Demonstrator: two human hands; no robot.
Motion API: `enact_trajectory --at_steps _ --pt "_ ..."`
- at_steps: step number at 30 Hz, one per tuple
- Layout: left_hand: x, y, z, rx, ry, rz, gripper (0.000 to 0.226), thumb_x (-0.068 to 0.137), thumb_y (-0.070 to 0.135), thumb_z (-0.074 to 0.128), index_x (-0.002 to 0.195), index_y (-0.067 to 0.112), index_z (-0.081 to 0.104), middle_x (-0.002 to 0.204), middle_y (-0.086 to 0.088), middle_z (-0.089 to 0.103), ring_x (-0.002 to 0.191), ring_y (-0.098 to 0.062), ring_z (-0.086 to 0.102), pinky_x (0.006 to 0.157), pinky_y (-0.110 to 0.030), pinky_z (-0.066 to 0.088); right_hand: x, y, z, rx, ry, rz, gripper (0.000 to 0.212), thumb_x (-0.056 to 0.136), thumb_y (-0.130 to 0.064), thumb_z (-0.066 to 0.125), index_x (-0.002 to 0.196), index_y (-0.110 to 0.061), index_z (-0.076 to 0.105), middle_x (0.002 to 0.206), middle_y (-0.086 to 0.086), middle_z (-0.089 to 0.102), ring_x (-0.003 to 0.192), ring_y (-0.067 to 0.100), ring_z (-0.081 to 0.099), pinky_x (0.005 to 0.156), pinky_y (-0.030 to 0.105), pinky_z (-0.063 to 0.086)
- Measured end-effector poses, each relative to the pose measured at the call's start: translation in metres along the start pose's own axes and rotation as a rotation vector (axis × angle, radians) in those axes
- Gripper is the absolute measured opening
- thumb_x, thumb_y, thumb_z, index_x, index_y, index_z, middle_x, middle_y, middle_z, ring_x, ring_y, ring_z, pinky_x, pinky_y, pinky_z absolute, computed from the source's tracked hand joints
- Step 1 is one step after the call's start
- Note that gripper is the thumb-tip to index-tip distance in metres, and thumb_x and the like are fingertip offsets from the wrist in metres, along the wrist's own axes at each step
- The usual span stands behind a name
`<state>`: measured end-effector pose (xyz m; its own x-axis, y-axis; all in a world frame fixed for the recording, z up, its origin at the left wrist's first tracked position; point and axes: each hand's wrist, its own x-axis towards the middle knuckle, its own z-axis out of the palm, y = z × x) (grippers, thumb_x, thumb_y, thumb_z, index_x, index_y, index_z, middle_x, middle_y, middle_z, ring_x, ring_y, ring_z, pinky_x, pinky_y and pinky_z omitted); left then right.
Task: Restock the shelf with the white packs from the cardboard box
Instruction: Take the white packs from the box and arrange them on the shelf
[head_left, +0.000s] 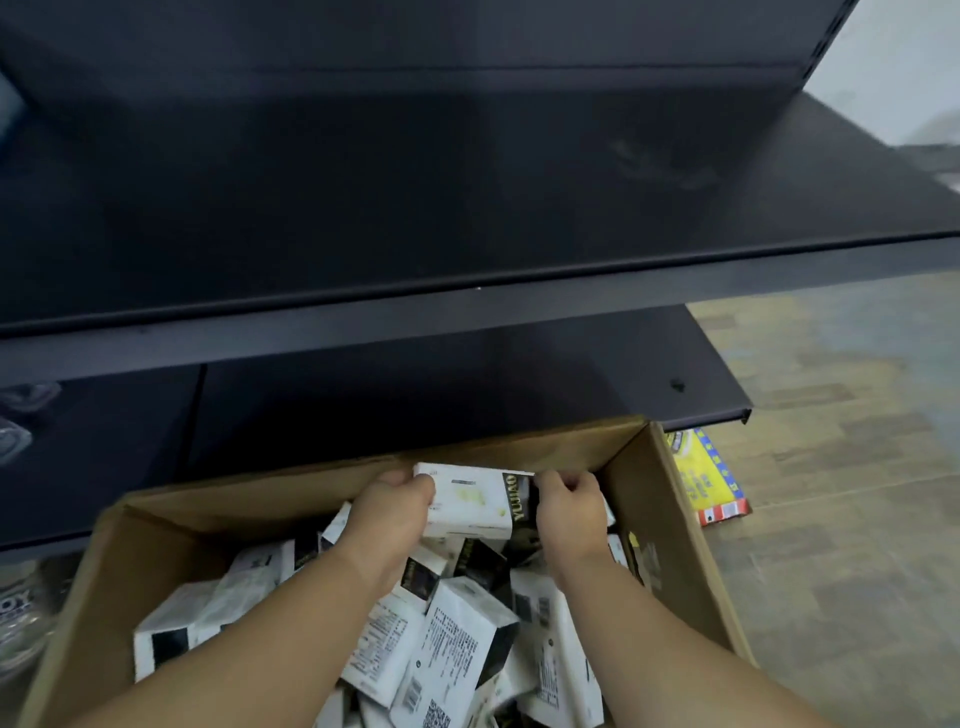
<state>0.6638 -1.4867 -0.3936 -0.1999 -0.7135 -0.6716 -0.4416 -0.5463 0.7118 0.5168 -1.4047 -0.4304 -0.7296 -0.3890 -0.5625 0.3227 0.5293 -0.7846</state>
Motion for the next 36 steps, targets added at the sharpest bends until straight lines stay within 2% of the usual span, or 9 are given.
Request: enact_trajectory --at_steps 5,9,14,16,21,23,28,33,36 --pt "-0.023 0.014 -0.022 -0.035 0.057 0.037 0.015 0.099 0.016 0.047 0.097 0.015 0.062 0.094 -0.010 0.070 0.089 -0.028 0.066 0.080 -0.037 0.052 -0.023 -0.026 0.009 0.081 -0.059 -0.029 0.020 0.094 -0.025 0.055 0.108 -0.011 0.057 0.083 0.007 0.059 0.073 0.021 0.052 0.066 0.032 0.039" --pt "-0.042 0.026 -0.043 -0.098 0.129 0.104 0.016 0.099 0.015 0.046 0.099 0.016 0.062 0.092 -0.012 0.069 0.083 -0.029 0.066 0.069 -0.036 0.052 -0.045 -0.038 0.018 0.113 -0.137 -0.097 0.016 0.091 -0.020 0.058 0.105 -0.014 0.059 0.095 0.009 0.064 0.083 0.022 0.057 0.073 0.035 0.046" --pt "-0.057 0.024 -0.072 -0.173 0.158 0.161 0.016 0.098 0.029 0.052 0.104 0.021 0.064 0.097 -0.010 0.072 0.091 -0.032 0.068 0.088 -0.051 0.055 -0.077 -0.047 0.027 0.101 -0.237 -0.181 0.032 0.093 -0.018 0.059 0.125 -0.017 0.057 0.111 0.003 0.065 0.107 0.023 0.060 0.101 0.044 0.048" --pt "-0.063 0.021 -0.082 -0.213 0.142 0.170 0.013 0.099 0.030 0.053 0.102 0.023 0.063 0.096 -0.008 0.072 0.090 -0.029 0.068 0.088 -0.048 0.055 -0.090 -0.051 0.035 0.093 -0.251 -0.214 0.039 0.093 -0.021 0.059 0.132 -0.020 0.054 0.116 0.002 0.064 0.109 0.022 0.061 0.102 0.046 0.048" --pt "-0.084 0.018 -0.110 -0.265 0.139 0.216 0.013 0.100 0.028 0.052 0.099 0.020 0.062 0.094 -0.009 0.071 0.087 -0.026 0.068 0.065 -0.031 0.052 -0.127 -0.055 0.050 0.051 -0.248 -0.309 0.053 0.094 -0.034 0.061 0.144 -0.022 0.045 0.136 0.000 0.054 0.122 0.020 0.053 0.106 0.041 0.044" --pt "-0.093 0.017 -0.122 -0.263 0.145 0.245 0.014 0.100 0.029 0.052 0.096 0.019 0.062 0.094 -0.009 0.071 0.087 -0.026 0.068 0.066 -0.032 0.053 -0.139 -0.055 0.051 0.043 -0.247 -0.326 0.050 0.097 -0.034 0.059 0.143 -0.020 0.044 0.129 -0.003 0.053 0.116 0.016 0.050 0.101 0.033 0.043" --pt "-0.118 0.018 -0.145 -0.259 0.121 0.308 0.018 0.099 0.035 0.053 0.087 0.024 0.062 0.091 -0.015 0.073 0.087 -0.033 0.070 0.080 -0.047 0.059 -0.164 -0.049 0.055 0.056 -0.243 -0.382 0.054 0.096 -0.041 0.059 0.143 -0.019 0.044 0.131 -0.001 0.055 0.121 0.019 0.051 0.103 0.037 0.044" --pt "-0.140 0.021 -0.153 -0.280 0.136 0.368 0.023 0.100 0.042 0.048 0.104 0.024 0.062 0.094 -0.010 0.073 0.084 -0.027 0.071 0.068 -0.037 0.059 -0.179 -0.064 0.056 0.054 -0.274 -0.475 0.058 0.093 -0.049 0.059 0.143 -0.024 0.044 0.129 -0.003 0.057 0.118 0.018 0.056 0.103 0.044 0.048" --pt "-0.151 0.031 -0.154 -0.290 0.156 0.417 0.025 0.099 0.044 0.048 0.107 0.026 0.063 0.095 -0.007 0.074 0.086 -0.025 0.072 0.073 -0.039 0.060 -0.187 -0.080 0.053 0.056 -0.292 -0.533 0.064 0.088 -0.055 0.060 0.144 -0.028 0.043 0.134 -0.002 0.055 0.122 0.020 0.055 0.103 0.047 0.048"
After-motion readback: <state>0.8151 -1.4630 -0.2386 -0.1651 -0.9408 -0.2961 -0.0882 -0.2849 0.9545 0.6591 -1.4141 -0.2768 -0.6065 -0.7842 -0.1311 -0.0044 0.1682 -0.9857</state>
